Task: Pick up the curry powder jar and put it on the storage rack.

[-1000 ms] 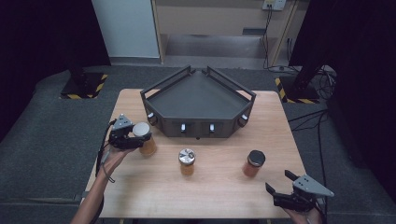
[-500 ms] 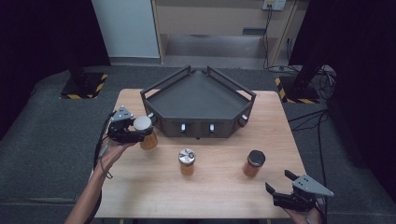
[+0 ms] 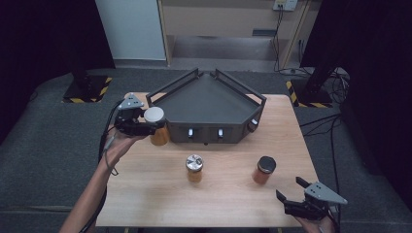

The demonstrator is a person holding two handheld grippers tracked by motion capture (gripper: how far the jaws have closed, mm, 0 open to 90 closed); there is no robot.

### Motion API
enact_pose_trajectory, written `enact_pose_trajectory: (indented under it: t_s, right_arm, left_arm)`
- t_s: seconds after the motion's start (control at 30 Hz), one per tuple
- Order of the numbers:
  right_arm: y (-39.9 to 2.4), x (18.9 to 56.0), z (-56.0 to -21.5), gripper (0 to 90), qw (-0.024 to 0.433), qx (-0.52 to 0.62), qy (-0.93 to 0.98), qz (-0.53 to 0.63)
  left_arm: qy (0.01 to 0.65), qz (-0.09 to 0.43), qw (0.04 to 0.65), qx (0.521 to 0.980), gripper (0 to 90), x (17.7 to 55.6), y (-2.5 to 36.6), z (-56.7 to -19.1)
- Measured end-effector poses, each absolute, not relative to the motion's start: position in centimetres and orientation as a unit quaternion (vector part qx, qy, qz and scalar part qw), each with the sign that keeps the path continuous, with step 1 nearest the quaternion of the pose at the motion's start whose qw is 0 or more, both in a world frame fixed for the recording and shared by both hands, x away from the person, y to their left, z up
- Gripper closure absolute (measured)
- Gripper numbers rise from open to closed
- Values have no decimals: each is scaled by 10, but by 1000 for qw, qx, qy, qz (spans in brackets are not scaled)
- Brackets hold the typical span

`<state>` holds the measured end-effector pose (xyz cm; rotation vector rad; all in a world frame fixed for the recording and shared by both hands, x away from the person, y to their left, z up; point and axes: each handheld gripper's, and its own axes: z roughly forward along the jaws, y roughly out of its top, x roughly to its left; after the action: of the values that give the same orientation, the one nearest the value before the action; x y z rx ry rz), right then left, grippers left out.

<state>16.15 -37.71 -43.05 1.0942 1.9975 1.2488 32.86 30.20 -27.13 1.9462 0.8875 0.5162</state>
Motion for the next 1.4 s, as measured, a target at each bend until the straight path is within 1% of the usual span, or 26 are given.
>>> enact_pose_trajectory:
  t_s: [0.3, 0.37, 0.63, 0.8, 1.03, 1.4]
  right_arm:
    - [-378, 162, -431, 110, 268, 405, 740, 465]
    - [-378, 161, -431, 110, 268, 406, 740, 465]
    - [-378, 162, -431, 109, 266, 408, 739, 465]
    - [-379, 162, -431, 109, 266, 408, 739, 466]
    - [-379, 162, -431, 109, 264, 409, 738, 467]
    - [-380, 162, -431, 109, 262, 412, 737, 467]
  left_arm:
    - [356, 211, 453, 790, 328, 344, 286, -247]
    - [360, 206, 458, 786, 328, 348, 286, -243]
    - [375, 219, 452, 779, 328, 364, 272, -228]
    - [390, 218, 453, 771, 328, 373, 265, -226]
    - [401, 232, 443, 767, 328, 388, 253, -224]
    - [433, 239, 443, 748, 328, 410, 240, -228]
